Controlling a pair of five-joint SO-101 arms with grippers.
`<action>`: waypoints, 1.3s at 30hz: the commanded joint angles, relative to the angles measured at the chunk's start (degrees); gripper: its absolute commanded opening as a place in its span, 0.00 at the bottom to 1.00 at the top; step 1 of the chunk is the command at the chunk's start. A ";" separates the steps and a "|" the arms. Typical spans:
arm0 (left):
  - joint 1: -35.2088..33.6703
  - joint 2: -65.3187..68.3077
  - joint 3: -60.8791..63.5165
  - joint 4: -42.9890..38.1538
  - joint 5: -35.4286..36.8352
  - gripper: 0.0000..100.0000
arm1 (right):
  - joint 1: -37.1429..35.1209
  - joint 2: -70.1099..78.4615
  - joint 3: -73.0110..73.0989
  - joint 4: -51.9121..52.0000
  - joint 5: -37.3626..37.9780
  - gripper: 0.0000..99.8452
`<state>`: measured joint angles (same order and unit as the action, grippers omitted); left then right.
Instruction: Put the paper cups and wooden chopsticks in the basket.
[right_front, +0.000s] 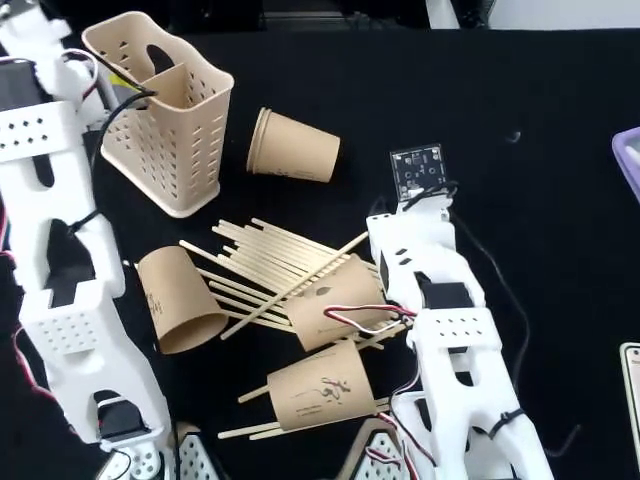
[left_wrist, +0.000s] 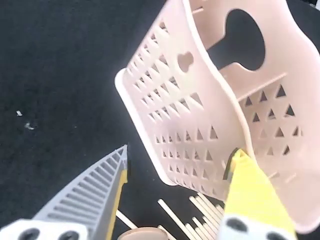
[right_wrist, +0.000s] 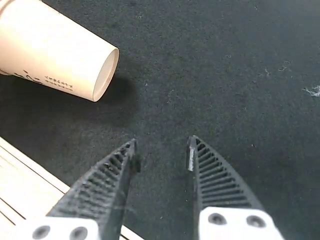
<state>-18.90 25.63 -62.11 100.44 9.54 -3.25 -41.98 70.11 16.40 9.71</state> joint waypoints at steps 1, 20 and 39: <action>-3.47 -2.11 -5.41 0.26 0.53 0.32 | 0.26 0.22 -0.22 -1.58 -0.18 0.17; -2.51 -9.41 6.11 0.44 0.26 0.29 | 0.26 0.22 -0.22 -1.85 -0.18 0.17; 11.12 -12.84 29.05 -11.60 0.18 0.02 | 0.35 0.22 -0.22 -1.58 -0.18 0.17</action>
<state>-10.11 15.87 -32.75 91.38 9.63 -3.25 -41.98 70.11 16.40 9.71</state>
